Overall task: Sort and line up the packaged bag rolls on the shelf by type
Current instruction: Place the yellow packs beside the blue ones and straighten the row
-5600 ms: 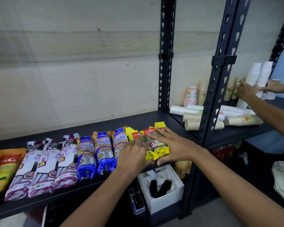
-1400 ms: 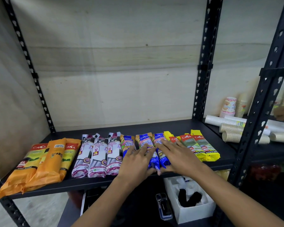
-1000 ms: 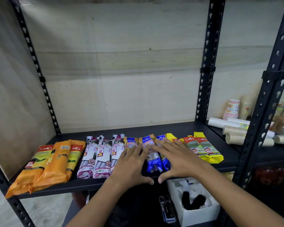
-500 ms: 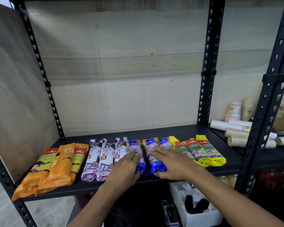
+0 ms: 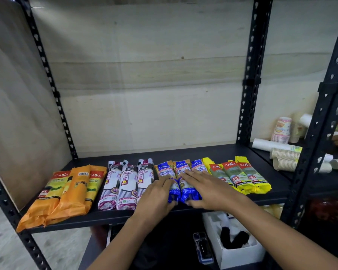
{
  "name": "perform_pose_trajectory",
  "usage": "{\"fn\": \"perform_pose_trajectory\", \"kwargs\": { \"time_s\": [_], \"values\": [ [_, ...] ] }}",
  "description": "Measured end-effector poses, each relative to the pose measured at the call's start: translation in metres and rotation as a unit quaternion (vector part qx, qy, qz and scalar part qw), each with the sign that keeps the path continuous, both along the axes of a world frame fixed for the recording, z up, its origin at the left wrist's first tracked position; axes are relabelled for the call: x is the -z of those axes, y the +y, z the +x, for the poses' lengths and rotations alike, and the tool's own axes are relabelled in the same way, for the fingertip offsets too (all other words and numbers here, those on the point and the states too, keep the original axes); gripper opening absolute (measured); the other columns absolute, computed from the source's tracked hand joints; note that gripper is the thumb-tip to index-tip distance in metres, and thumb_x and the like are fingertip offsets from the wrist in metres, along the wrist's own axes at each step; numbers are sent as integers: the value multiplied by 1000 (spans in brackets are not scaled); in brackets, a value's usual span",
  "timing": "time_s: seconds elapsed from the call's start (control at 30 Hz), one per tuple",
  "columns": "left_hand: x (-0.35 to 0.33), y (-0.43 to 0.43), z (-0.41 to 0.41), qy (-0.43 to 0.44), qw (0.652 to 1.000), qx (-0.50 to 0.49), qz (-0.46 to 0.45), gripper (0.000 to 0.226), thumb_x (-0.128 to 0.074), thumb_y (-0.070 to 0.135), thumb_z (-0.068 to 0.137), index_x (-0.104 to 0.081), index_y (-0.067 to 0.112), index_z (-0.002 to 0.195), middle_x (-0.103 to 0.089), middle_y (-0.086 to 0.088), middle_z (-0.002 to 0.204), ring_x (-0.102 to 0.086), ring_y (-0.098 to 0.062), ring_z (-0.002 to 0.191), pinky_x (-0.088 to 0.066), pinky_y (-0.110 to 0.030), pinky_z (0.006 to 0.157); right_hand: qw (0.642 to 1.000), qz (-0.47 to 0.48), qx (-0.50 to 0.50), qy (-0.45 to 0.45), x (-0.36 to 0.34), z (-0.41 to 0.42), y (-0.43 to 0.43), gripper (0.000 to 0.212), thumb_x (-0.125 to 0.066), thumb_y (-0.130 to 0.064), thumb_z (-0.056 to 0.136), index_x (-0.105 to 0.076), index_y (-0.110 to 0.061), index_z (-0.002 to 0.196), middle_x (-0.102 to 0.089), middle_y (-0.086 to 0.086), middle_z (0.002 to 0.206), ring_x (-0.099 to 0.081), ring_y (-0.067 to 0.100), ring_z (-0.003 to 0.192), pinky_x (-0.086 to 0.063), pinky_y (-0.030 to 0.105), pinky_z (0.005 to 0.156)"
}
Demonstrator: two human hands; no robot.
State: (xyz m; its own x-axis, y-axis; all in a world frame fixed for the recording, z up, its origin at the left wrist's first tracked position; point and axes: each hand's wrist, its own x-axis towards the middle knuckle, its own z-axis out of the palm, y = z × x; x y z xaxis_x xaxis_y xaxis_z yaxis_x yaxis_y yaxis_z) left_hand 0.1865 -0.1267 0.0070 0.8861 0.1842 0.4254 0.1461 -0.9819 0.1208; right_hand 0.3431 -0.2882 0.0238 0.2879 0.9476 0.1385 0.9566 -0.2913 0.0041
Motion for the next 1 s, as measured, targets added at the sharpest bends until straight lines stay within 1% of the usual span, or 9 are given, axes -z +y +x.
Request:
{"fn": "perform_pose_trajectory", "kwargs": {
  "time_s": [0.13, 0.3, 0.43, 0.53, 0.67, 0.77, 0.83, 0.93, 1.0],
  "values": [
    [10, -2, 2, -13, 1000, 1, 11, 69, -74, 38, 80, -49, 14, 139, -48, -3, 144, -52, -24, 127, -43, -40, 107, 1000, 5, -4, 5, 4, 4, -2, 89, -47, -67, 89, -6, -29, 158, -1, -6, 166, 1, 13, 151, -5, 34, 121],
    [14, -3, 2, 4, 1000, -12, 18, 78, -70, 45, 83, -34, 24, 149, -37, 0, 151, -46, -24, 130, -42, -37, 105, 1000, 19, 0, -2, 7, 2, 0, 88, -48, -65, 89, -9, -26, 157, -4, -3, 166, -1, 16, 152, -5, 35, 122],
    [11, -6, 2, -6, 1000, -12, 22, 68, -72, 39, 84, -43, 24, 143, -39, -1, 150, -50, -26, 126, -46, -38, 99, 1000, 21, 0, -6, 11, 3, 0, 89, -47, -67, 88, -9, -26, 157, -4, -3, 166, 0, 16, 152, -6, 37, 123],
    [11, -4, 3, -5, 1000, -11, 20, 68, -71, 40, 85, -42, 25, 145, -36, 0, 152, -47, -25, 128, -44, -37, 101, 1000, 23, 0, -18, 12, 3, -1, 90, -45, -68, 88, -8, -26, 157, -3, -3, 166, 0, 16, 152, -5, 37, 122],
    [15, -2, 4, 1, 1000, -14, 24, 71, -71, 42, 85, -38, 27, 146, -35, 0, 153, -46, -27, 131, -43, -39, 104, 1000, 18, 3, -25, 11, 2, -1, 90, -43, -70, 88, -5, -26, 157, -1, -3, 166, 3, 14, 152, -3, 37, 123],
    [12, -3, 2, 9, 999, -29, 31, 71, -66, 45, 88, -32, 33, 149, -26, -4, 159, -42, -29, 135, -41, -39, 106, 1000, 13, 4, -17, 10, 1, -1, 91, -43, -71, 88, 2, -30, 157, 2, -5, 166, 5, 15, 152, -5, 40, 124],
    [9, -4, 1, 14, 999, -37, 30, 71, -64, 47, 89, -29, 36, 150, -22, -6, 160, -39, -29, 137, -39, -39, 107, 1000, 8, 8, -16, 7, -1, -1, 91, -43, -70, 89, 5, -32, 156, 3, -3, 166, 5, 16, 152, -3, 38, 123],
    [9, -3, 2, 13, 998, -36, 47, 74, -63, 50, 88, -26, 38, 151, -30, -5, 156, -37, -27, 137, -37, -39, 108, 1000, 2, 18, -24, 3, -5, 0, 88, -42, -68, 90, -1, -30, 157, 6, 1, 166, 6, 18, 152, -1, 38, 122],
    [12, -1, 4, 8, 997, -39, 61, 77, -65, 52, 84, -28, 35, 150, -39, -5, 151, -39, -27, 136, -38, -41, 108, 1000, 0, 20, -24, 3, -6, 0, 88, -43, -67, 90, -2, -28, 157, 6, 1, 166, 7, 18, 152, 0, 38, 121]
  ]
}}
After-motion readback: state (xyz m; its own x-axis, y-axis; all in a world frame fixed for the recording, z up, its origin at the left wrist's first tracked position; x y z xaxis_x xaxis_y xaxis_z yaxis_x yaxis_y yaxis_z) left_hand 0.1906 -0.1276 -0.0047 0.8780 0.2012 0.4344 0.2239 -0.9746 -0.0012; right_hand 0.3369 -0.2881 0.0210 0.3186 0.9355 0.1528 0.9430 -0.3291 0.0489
